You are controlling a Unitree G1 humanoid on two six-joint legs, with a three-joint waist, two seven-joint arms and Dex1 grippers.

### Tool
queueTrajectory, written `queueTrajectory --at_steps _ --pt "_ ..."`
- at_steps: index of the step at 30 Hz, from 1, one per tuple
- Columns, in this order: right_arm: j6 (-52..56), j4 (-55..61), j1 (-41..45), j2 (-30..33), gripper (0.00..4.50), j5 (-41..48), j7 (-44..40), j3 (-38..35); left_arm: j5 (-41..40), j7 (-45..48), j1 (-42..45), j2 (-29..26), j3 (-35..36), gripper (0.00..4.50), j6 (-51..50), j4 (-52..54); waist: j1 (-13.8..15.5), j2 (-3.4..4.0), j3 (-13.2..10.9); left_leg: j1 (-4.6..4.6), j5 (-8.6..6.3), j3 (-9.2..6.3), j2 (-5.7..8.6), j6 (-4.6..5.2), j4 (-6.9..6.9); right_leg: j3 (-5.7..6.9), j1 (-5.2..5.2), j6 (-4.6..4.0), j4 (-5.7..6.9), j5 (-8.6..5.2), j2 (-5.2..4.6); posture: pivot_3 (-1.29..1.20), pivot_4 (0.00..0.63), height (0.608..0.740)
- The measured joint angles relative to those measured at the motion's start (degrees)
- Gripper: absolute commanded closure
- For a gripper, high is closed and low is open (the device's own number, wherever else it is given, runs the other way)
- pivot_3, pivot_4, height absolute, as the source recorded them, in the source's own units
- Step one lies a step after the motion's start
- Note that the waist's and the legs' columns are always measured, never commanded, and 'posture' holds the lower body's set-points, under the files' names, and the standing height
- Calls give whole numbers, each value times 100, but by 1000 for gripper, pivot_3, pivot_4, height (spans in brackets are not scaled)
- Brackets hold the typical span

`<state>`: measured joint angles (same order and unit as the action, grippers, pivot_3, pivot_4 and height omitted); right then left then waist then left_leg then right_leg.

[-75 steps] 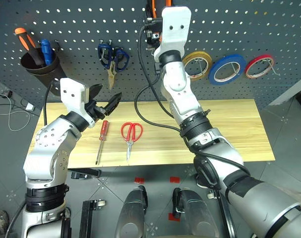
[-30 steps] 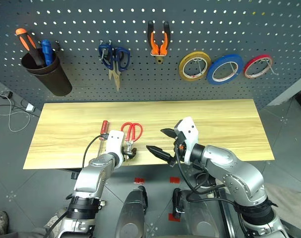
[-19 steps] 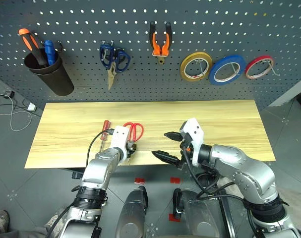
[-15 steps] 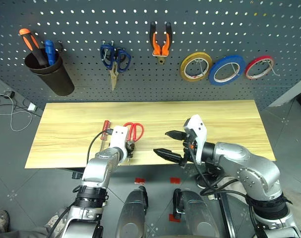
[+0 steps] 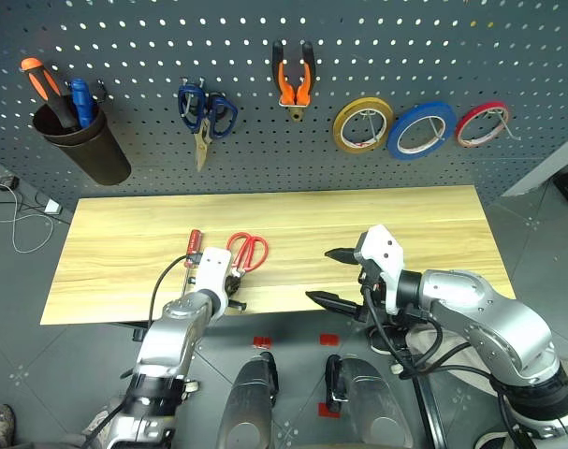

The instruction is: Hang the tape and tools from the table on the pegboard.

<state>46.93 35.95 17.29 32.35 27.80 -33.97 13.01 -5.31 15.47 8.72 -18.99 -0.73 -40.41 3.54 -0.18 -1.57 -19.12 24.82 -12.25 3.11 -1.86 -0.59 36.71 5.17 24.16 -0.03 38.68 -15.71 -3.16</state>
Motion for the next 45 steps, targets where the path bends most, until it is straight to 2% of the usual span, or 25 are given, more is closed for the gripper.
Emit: queueTrajectory --at_steps 4,7,11,18,23,32,33,39,43,45 --pt "-153 296 0 -14 0 -248 287 -39 352 1 -675 -279 -49 4195 1317 740 12 0 0 1 0 1 0 -1 -6 0 -2 -1 -11 0 -2 -64 298 740" --pt "-203 625 -33 -131 0 -431 623 -176 851 -259 -1324 -480 75 4195 2743 1524 11 -5 2 5 -16 5 1 23 -6 -4 -3 -1 -26 1 -6 -69 287 740" --pt "-452 719 -60 -245 0 -476 790 -404 1172 -427 -1157 -663 424 4195 3775 2111 61 -9 8 5 -16 -3 2 24 -6 5 -5 -1 -24 1 -4 -56 276 740" --pt "-848 235 256 -506 0 -642 921 -700 1241 -491 -215 -679 785 4195 3993 1812 26 -25 19 5 -15 2 3 26 11 4 -7 2 -8 3 -2 -55 270 740" --pt "-1019 -313 694 -607 0 -683 911 -788 1222 -508 415 -617 783 4195 3932 1079 7 -26 20 5 -13 -1 3 24 18 11 -5 -5 7 6 -2 -68 271 740" --pt "-1114 -487 857 -658 0 -697 904 -851 1226 -598 1106 -333 662 4195 3784 194 3 -28 21 6 -3 0 4 8 25 12 -6 -27 14 19 -3 -81 272 740" --pt "-1116 -489 864 -665 0 -698 904 -851 1205 -568 1228 -298 604 3472 3677 42 3 -28 21 5 -3 0 6 8 26 11 -7 -27 16 19 -4 -81 272 740" --pt "-988 -497 860 -749 0 -707 945 -814 1095 -274 1245 -180 377 1772 2851 -354 -32 -34 27 2 -1 2 3 4 27 10 -6 -28 20 19 -3 -76 265 740" --pt "-358 -462 782 -719 0 -755 975 -264 525 -39 665 143 542 491 1228 -303 -119 -38 36 -1 0 2 2 3 28 7 -7 -28 22 19 -3 -73 274 740" --pt "-56 -378 697 -727 0 -747 990 -36 231 -10 473 201 749 41 534 -307 -135 -39 35 -1 1 -1 1 2 29 8 -6 -28 25 19 -3 -66 286 740"
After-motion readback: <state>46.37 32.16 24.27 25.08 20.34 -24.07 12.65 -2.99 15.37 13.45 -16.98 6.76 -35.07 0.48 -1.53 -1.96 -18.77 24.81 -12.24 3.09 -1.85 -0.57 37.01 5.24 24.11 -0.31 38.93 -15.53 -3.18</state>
